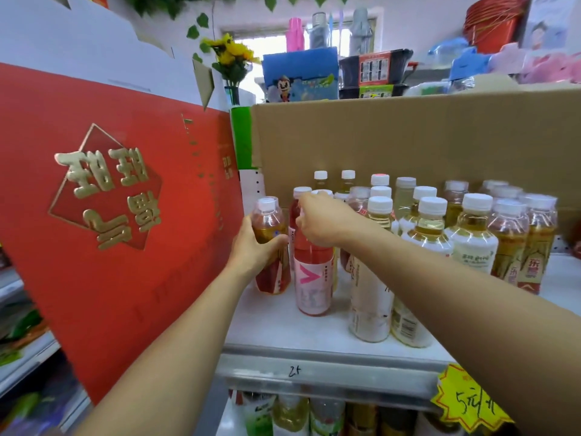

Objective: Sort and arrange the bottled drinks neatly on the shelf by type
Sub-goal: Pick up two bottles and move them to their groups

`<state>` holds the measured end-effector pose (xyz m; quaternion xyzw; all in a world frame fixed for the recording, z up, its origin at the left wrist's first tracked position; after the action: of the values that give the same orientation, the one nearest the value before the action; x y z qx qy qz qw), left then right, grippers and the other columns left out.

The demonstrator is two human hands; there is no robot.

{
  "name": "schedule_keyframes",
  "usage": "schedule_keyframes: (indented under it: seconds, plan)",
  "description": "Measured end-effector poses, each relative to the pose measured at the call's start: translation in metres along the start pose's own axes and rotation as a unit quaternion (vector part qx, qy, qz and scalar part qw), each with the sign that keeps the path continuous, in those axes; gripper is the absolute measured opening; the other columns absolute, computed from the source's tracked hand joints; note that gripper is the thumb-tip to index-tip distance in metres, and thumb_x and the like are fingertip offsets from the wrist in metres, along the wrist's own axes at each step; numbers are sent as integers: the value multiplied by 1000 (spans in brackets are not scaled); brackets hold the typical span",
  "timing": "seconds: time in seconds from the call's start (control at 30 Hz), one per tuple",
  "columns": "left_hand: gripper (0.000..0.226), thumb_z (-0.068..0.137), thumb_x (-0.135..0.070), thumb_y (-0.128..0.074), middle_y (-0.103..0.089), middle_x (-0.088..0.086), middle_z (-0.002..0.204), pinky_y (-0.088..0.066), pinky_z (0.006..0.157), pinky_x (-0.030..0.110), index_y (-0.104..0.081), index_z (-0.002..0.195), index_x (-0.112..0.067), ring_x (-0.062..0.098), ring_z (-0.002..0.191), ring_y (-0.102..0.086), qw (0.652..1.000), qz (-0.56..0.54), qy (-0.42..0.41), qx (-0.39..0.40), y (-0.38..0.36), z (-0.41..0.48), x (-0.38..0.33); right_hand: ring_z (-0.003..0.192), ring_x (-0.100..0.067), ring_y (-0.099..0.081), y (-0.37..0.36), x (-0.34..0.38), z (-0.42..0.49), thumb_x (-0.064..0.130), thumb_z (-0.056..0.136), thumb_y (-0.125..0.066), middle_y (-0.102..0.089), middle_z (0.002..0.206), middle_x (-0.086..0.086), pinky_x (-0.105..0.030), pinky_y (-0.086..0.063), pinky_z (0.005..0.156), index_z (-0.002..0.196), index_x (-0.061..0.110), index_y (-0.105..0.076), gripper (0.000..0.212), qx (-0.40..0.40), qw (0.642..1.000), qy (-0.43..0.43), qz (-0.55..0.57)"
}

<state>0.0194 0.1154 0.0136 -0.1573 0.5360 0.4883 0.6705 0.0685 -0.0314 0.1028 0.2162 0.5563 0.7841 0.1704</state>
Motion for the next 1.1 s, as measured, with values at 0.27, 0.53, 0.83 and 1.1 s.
schedule_keyframes:
  seconds: [0.27, 0.53, 0.83, 1.1]
  plan:
    - [67, 79, -27, -83, -65, -12, 115, -51, 87, 26, -48, 136, -31, 2, 99, -62, 999, -27, -22, -1, 30, -46, -9, 93, -26, -65, 6, 7, -16, 18, 101, -49, -66, 108, -11, -38, -57, 78, 116, 8, -63, 23, 25, 996, 30, 77]
    - [78, 78, -39, -83, -61, -18, 127, -46, 102, 31, -40, 143, -37, 1, 117, -59, 997, -73, -25, -5, 41, -90, 4, 119, -16, -55, -45, -3, -66, 39, 85, -73, -51, 133, 2, -35, -48, 96, 147, 23, -25, 80, -34, 927, -20, 373]
    - [53, 80, -22, -83, -71, -6, 108, -56, 86, 25, -56, 126, -20, 2, 96, -69, 995, -80, -46, -44, 49, -107, -9, 95, 8, -57, -58, -8, -95, 31, 81, -80, -58, 116, 11, -9, -49, 75, 134, 25, -37, 69, -110, 874, -20, 473]
    - [53, 82, -19, -80, -72, -5, 108, -56, 81, 21, -55, 129, -19, 6, 96, -70, 986, -127, -96, -38, 55, -150, -54, 103, 1, -62, -23, -16, -150, 35, 79, -80, -62, 117, 8, -10, -50, 82, 134, 24, -44, 67, -196, 851, 18, 487]
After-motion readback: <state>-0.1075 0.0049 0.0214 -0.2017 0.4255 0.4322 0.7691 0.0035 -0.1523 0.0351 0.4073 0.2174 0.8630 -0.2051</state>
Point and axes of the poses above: each hand's wrist, its own z-axis towards the middle knuckle, its own y-axis out of the back of the hand, x = y × z, the point moved 9 cm from there along z, towards the middle knuckle
